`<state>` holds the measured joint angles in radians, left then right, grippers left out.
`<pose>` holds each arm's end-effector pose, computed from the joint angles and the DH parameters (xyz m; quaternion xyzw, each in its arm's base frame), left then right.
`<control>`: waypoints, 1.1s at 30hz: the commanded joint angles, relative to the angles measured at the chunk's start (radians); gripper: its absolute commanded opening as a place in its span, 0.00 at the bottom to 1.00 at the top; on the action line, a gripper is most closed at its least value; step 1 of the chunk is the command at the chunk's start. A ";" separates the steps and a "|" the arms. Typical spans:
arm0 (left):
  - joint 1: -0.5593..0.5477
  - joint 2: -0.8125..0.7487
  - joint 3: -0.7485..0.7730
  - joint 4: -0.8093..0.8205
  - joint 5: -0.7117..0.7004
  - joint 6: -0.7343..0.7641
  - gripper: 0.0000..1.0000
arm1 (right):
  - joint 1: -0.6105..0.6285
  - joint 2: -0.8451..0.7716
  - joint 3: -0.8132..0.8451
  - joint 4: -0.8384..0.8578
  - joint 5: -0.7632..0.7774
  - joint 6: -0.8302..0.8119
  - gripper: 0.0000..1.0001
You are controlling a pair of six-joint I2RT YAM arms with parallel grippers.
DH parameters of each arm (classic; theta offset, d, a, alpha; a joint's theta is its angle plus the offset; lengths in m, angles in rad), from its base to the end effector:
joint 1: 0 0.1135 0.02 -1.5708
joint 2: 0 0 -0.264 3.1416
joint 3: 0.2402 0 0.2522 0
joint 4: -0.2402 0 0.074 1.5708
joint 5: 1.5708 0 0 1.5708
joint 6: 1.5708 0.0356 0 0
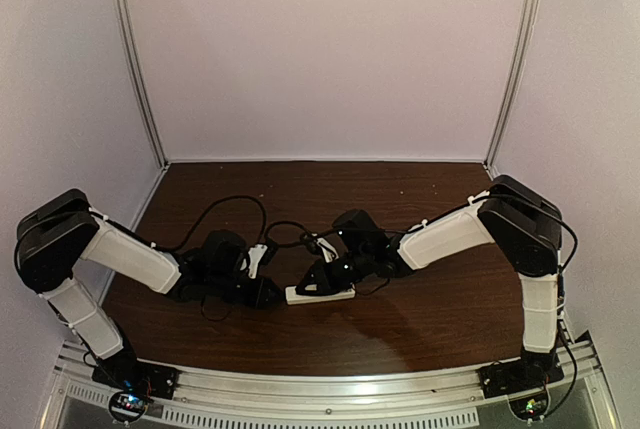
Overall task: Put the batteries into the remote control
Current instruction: Press the battery cover onto the remote control.
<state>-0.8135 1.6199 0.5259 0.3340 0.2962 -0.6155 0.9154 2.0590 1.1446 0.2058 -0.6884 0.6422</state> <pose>0.1827 -0.2084 0.1126 0.1477 0.8987 -0.3580 0.2058 0.2368 0.3451 0.1232 -0.2561 0.8281 0.4945 0.0646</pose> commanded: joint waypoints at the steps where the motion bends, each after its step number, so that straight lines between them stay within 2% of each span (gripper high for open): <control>1: -0.024 0.048 0.050 0.046 0.008 0.000 0.09 | -0.010 0.018 -0.037 -0.072 0.039 -0.021 0.08; 13: -0.033 0.050 0.071 0.017 -0.002 0.009 0.08 | -0.022 0.008 -0.066 -0.060 0.032 -0.025 0.08; 20: -0.030 -0.063 0.021 -0.004 -0.087 0.002 0.09 | -0.026 -0.008 -0.076 -0.046 0.024 -0.020 0.08; 33: -0.030 -0.035 0.018 0.066 -0.021 -0.005 0.09 | -0.030 -0.015 -0.075 -0.045 0.018 -0.019 0.08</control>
<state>-0.8398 1.5604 0.5495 0.3447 0.2550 -0.6159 0.8959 2.0464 1.1069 0.2443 -0.7033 0.6312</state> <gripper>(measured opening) 0.088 0.082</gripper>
